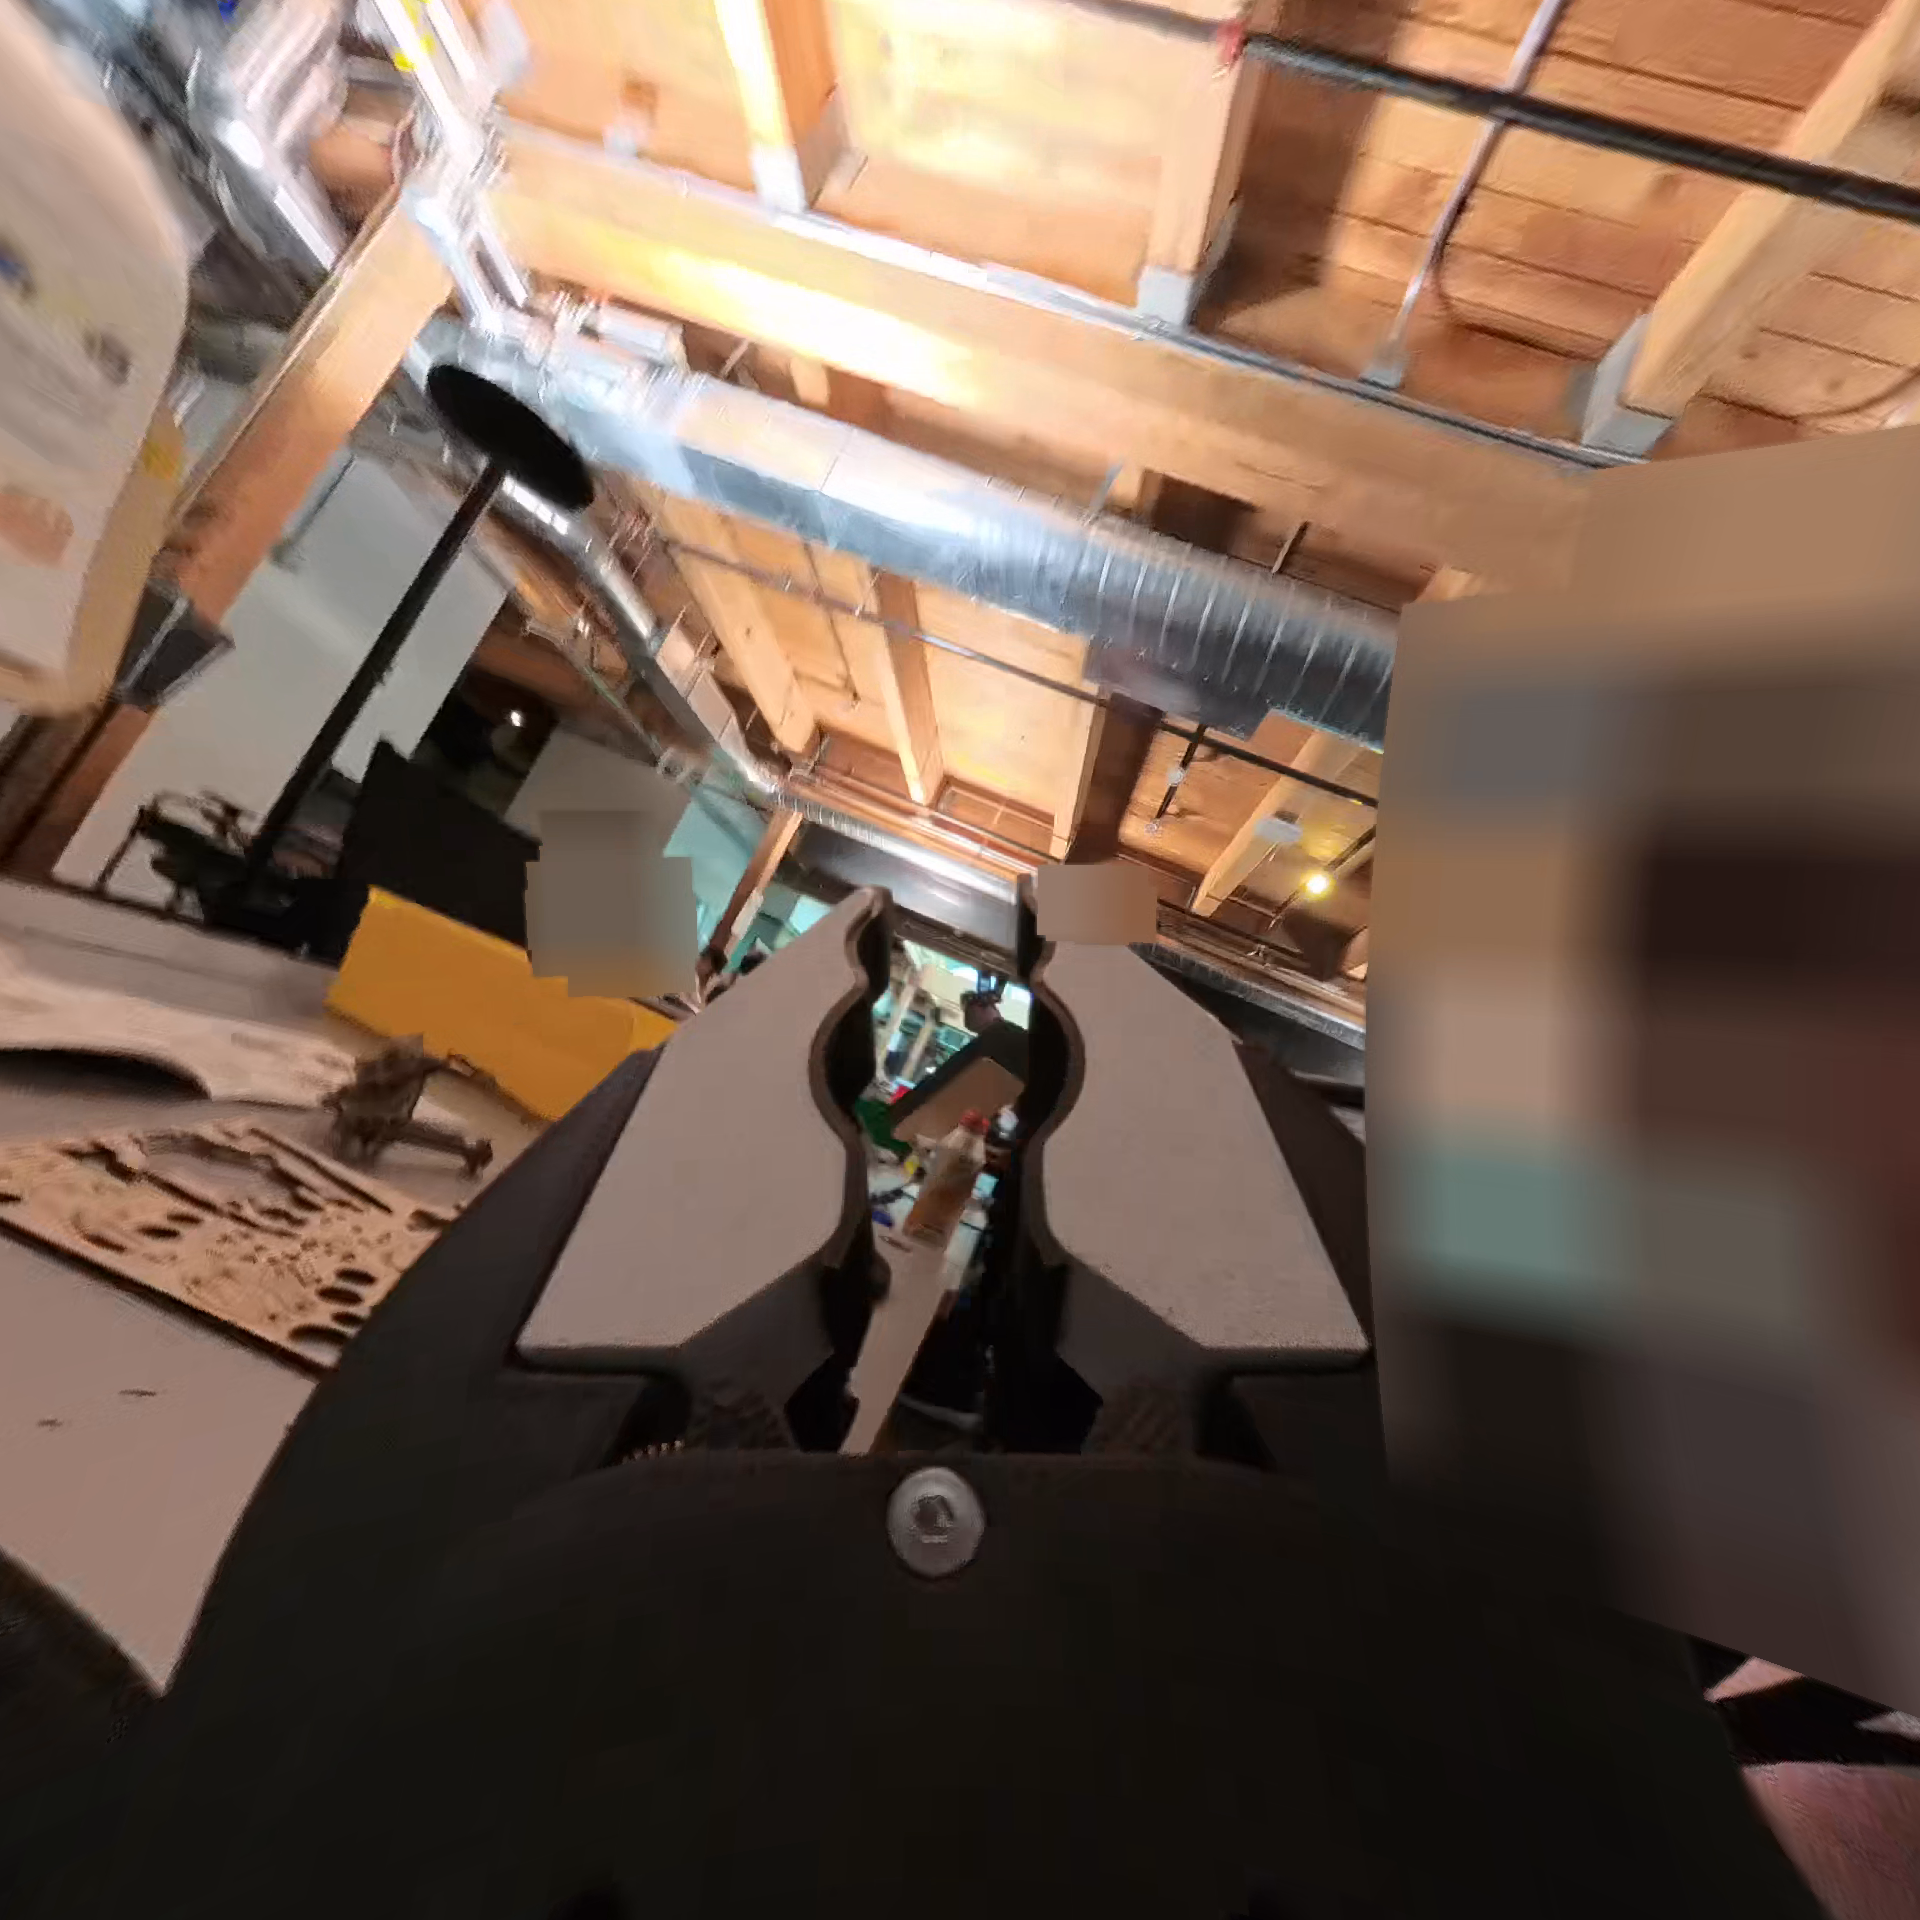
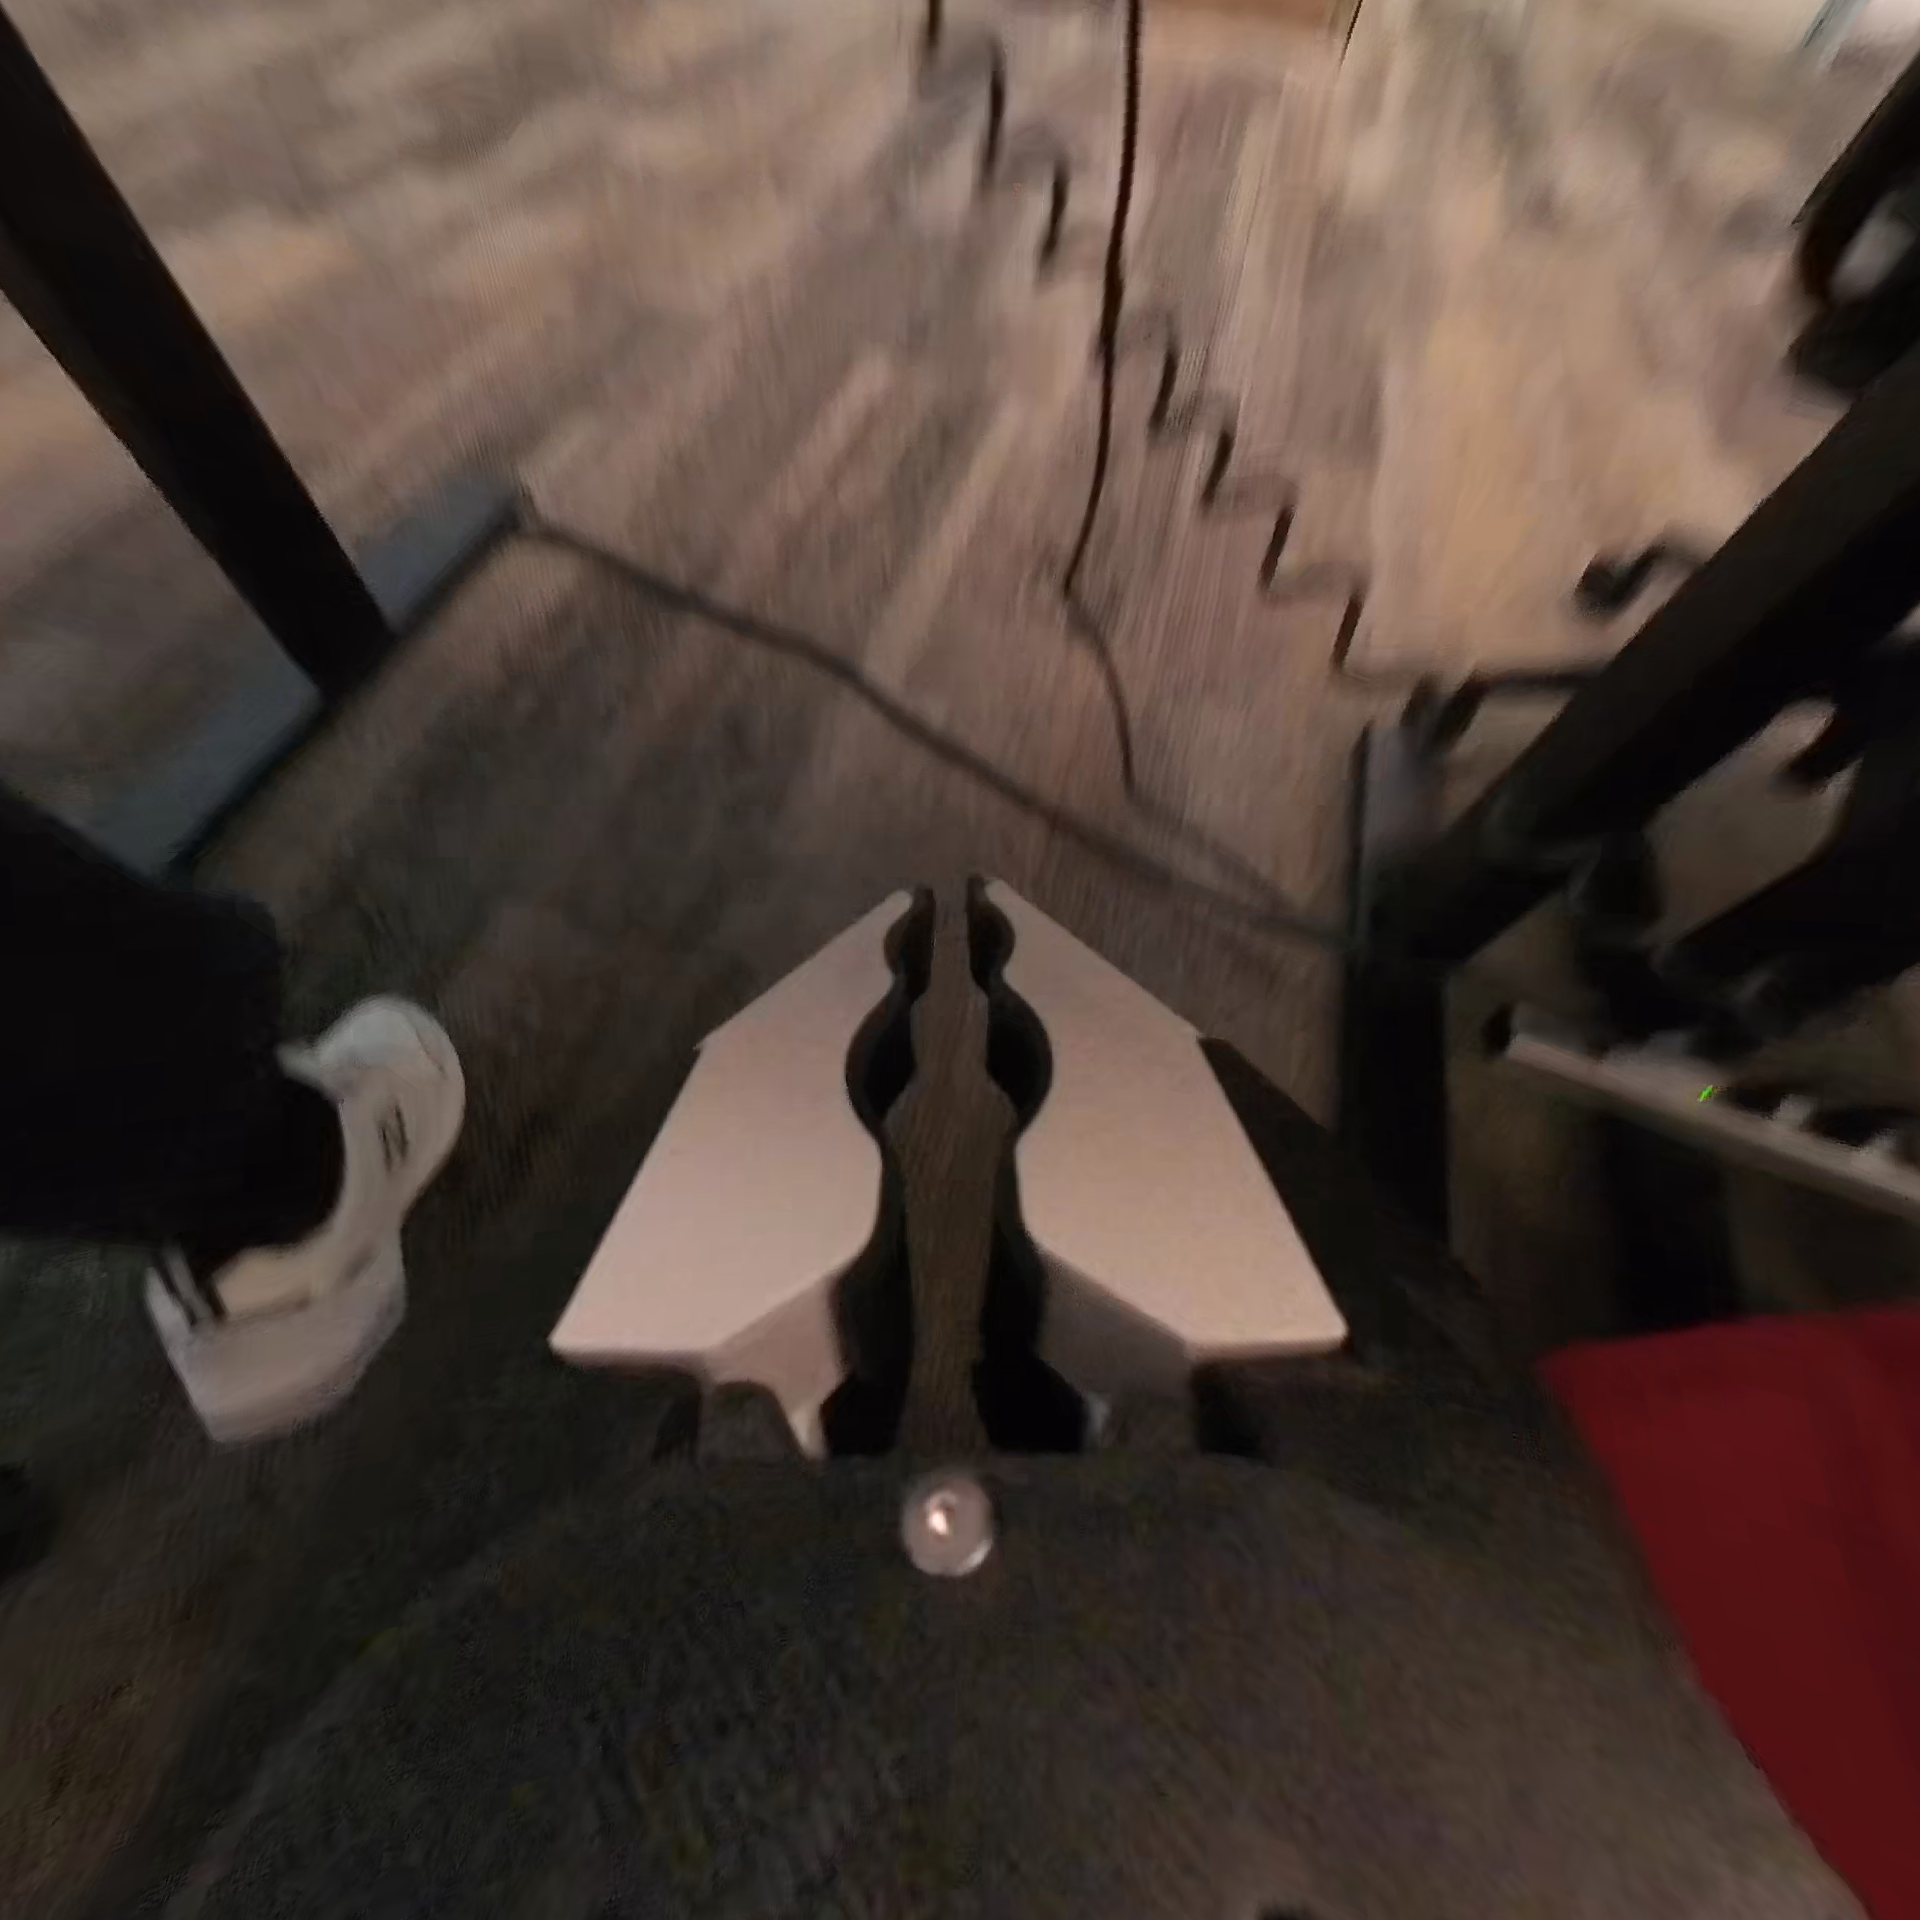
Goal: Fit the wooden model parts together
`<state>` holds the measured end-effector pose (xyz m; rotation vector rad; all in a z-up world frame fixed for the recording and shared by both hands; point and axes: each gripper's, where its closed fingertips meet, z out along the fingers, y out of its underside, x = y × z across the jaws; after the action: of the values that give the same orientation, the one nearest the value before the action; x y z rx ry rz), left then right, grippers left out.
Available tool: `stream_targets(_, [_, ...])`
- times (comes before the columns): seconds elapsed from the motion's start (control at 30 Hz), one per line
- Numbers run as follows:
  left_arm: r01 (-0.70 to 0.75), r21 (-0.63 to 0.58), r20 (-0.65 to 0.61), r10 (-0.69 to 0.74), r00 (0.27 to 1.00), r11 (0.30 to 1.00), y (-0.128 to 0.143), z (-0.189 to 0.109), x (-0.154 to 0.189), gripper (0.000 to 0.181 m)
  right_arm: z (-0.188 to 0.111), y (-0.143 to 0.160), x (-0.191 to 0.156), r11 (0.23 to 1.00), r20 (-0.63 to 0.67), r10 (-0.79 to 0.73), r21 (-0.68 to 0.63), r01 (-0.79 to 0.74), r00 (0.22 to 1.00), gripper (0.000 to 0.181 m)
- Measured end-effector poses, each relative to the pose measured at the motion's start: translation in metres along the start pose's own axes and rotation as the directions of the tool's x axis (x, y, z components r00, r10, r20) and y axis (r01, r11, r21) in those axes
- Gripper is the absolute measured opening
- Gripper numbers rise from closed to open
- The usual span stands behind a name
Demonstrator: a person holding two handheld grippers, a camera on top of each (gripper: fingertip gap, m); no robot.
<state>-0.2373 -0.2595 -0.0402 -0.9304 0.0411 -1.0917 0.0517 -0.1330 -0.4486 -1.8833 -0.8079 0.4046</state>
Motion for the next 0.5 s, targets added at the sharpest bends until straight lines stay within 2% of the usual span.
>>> stream_targets(0.03, [-0.091, -0.022, 0.033, 0.092, 0.995, 0.996, -0.005, -0.010, 0.012, 0.021, -0.022, -0.038, -0.004, 0.995, -0.013, -0.025, 0.098, 0.026, 1.000, 0.006])
stream_targets(0.1, [-0.340, -0.151, 0.163, 0.363, 0.917, 0.928, 0.000, -0.030, 0.017, 0.014, -0.070, -0.111, -0.016, 0.952, -0.042, -0.091, 0.288, 0.099, 0.995, 0.005])
stream_targets(0.13, [-0.418, -0.212, 0.189, 0.456, 0.869, 0.883, 0.006, -0.037, 0.017, 0.011, -0.094, -0.145, -0.024, 0.921, -0.057, -0.129, 0.363, 0.141, 0.990, 0.005])
stream_targets(0.2, [-0.410, -0.343, 0.162, 0.483, 0.860, 0.845, 0.028, -0.043, 0.019, 0.014, -0.133, -0.206, -0.043, 0.857, -0.048, -0.186, 0.481, 0.186, 0.981, 0.005])
stream_targets(0.27, [-0.343, -0.482, 0.144, 0.459, 0.877, 0.806, 0.047, -0.046, 0.016, 0.029, -0.149, -0.254, -0.069, 0.830, 0.060, -0.252, 0.527, 0.183, 0.966, 0.004])
stream_targets(0.37, [-0.339, -0.598, 0.130, 0.505, 0.854, 0.726, 0.055, -0.047, 0.008, 0.032, -0.123, -0.284, -0.091, 0.915, 0.269, -0.280, 0.365, 0.172, 0.921, 0.005])
stream_targets(0.5, [-0.353, -0.718, 0.086, 0.579, 0.811, 0.600, 0.074, -0.051, -0.008, 0.031, -0.065, -0.293, -0.086, 0.968, 0.391, -0.243, 0.154, 0.198, 0.888, 0.005])
